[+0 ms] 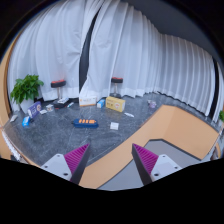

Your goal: Unplug charger

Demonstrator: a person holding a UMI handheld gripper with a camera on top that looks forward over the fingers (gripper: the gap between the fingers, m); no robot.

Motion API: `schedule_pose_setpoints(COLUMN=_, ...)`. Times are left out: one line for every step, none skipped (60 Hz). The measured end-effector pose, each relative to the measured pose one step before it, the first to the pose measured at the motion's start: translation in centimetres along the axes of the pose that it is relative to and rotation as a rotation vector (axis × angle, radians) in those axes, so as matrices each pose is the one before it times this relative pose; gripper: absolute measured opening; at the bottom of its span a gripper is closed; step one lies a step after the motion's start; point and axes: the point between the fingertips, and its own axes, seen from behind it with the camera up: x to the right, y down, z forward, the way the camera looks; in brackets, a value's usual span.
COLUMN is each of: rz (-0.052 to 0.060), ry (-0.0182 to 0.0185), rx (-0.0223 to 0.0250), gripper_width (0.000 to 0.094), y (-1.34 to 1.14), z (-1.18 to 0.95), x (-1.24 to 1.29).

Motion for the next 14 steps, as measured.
schedule_pose_setpoints(rz=-0.0042, ry=0.00160, rx=-0.00106, gripper_width=0.0855, y=0.255, z=-0.439, x=0.004)
schedule_pose_setpoints(rz=-0.0038, ry=0.00027, rx=0.00189, gripper_width=0.0853, y=0.353, z=-0.357, x=0.095)
schedule_pose_setpoints(rz=-0.0029, ry=-0.00033, rx=-0.00092, gripper_width=0.0854, y=0.192, z=-0.408, x=-0.071)
schedule_pose_setpoints(rz=-0.0009, ry=-0.00291, rx=-0.00007, gripper_width=0.0855, y=0.133, z=-0.390, x=-0.090)
schedule_pose_setpoints(rz=0.0007, ry=-0.00400, rx=-0.00046, gripper_width=0.0855, y=0.125, z=-0.326, x=-0.113)
schedule_pose_setpoints(rz=0.0018, ry=-0.00356, rx=-0.00124, gripper_width=0.0852, y=0.098, z=-0.298, x=-0.111)
schedule_pose_setpoints(rz=0.0022, ry=-0.00159, rx=-0.00194, gripper_width=0.0853, y=0.077, z=-0.288, x=-0.092)
schedule_pose_setpoints(rz=0.0020, ry=-0.00010, rx=-0.00323, gripper_width=0.0854, y=0.077, z=-0.263, x=-0.050)
schedule_pose_setpoints(rz=0.0011, ry=0.00156, rx=-0.00284, gripper_width=0.0853, y=0.063, z=-0.225, x=-0.028)
schedule_pose_setpoints(rz=-0.0006, ry=0.00256, rx=-0.00076, gripper_width=0.0853, y=0.052, z=-0.212, x=0.022)
schedule_pose_setpoints(rz=-0.0014, ry=0.00183, rx=0.00062, gripper_width=0.0851, y=0.035, z=-0.152, x=0.012)
schedule_pose_setpoints(rz=-0.0002, ry=0.00058, rx=0.00329, gripper_width=0.0857, y=0.163, z=0.008, x=0.027)
schedule_pose_setpoints(rz=-0.0025, ry=-0.00128, rx=0.00085, gripper_width=0.0855, y=-0.146, z=-0.101, x=0.025)
schedule_pose_setpoints(rz=-0.0013, ry=-0.00264, rx=0.00191, gripper_width=0.0856, y=-0.095, z=-0.103, x=-0.040)
